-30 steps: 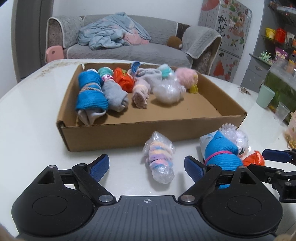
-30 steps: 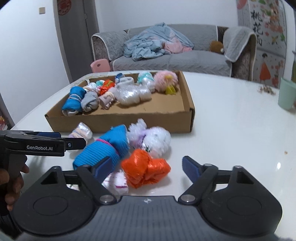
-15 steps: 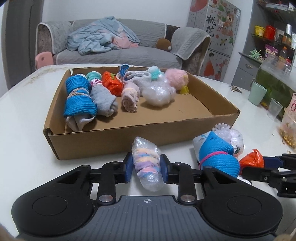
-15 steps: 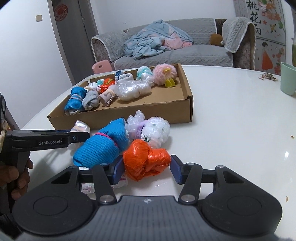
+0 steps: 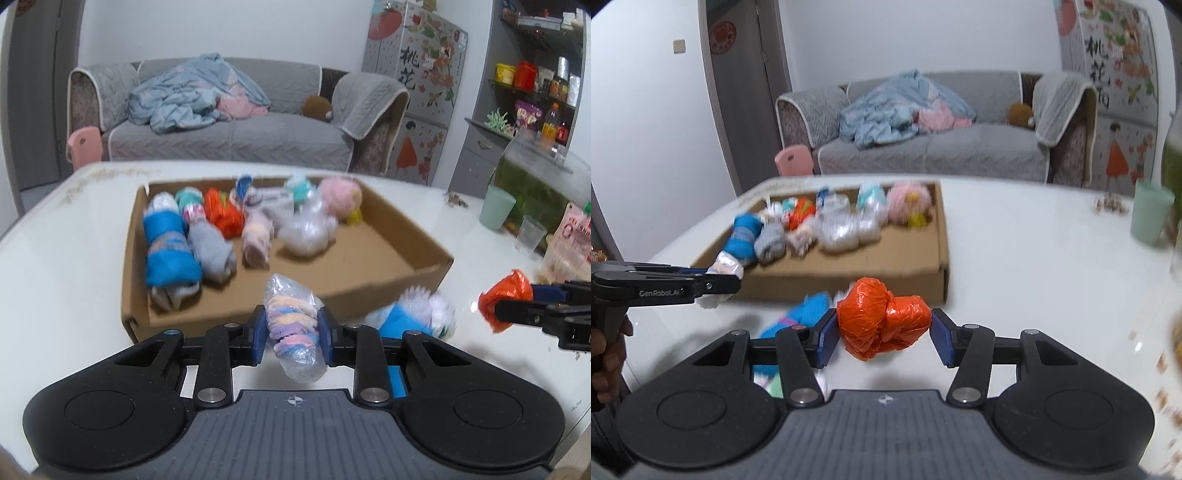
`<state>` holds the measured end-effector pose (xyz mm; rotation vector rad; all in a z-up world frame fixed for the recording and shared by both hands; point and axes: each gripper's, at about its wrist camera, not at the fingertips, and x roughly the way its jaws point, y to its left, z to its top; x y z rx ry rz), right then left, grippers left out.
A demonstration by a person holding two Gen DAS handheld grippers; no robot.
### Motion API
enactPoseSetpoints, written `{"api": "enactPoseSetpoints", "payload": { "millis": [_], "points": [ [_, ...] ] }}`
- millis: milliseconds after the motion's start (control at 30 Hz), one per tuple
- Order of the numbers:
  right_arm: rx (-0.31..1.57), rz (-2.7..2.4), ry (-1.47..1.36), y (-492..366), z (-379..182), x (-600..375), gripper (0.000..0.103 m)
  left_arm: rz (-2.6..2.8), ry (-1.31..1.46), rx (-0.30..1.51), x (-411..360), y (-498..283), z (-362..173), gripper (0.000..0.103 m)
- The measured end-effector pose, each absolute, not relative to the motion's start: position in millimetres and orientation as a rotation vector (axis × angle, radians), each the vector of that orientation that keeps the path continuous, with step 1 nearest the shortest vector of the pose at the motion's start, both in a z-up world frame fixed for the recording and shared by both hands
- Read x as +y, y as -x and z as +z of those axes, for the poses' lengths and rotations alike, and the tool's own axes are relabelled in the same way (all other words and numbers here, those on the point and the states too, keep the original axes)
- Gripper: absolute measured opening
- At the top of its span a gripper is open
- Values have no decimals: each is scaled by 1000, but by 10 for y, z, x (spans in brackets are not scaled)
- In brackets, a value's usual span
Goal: Organize objects
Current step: 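Grasp the pastel-striped bubble-wrap bundle with the left tool while the right grasps the orange bundle, then lower the striped bundle and orange bundle into the tray and open both tools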
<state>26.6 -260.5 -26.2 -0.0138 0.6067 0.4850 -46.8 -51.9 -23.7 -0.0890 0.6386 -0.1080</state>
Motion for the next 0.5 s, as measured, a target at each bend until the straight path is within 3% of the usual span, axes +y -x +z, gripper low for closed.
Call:
{"api": "enactPoseSetpoints", "payload": {
  "millis": [500],
  "points": [
    [502,539,130,-812,248,-2425,49,-196,73,613,-661,-27,241,35]
  ]
}}
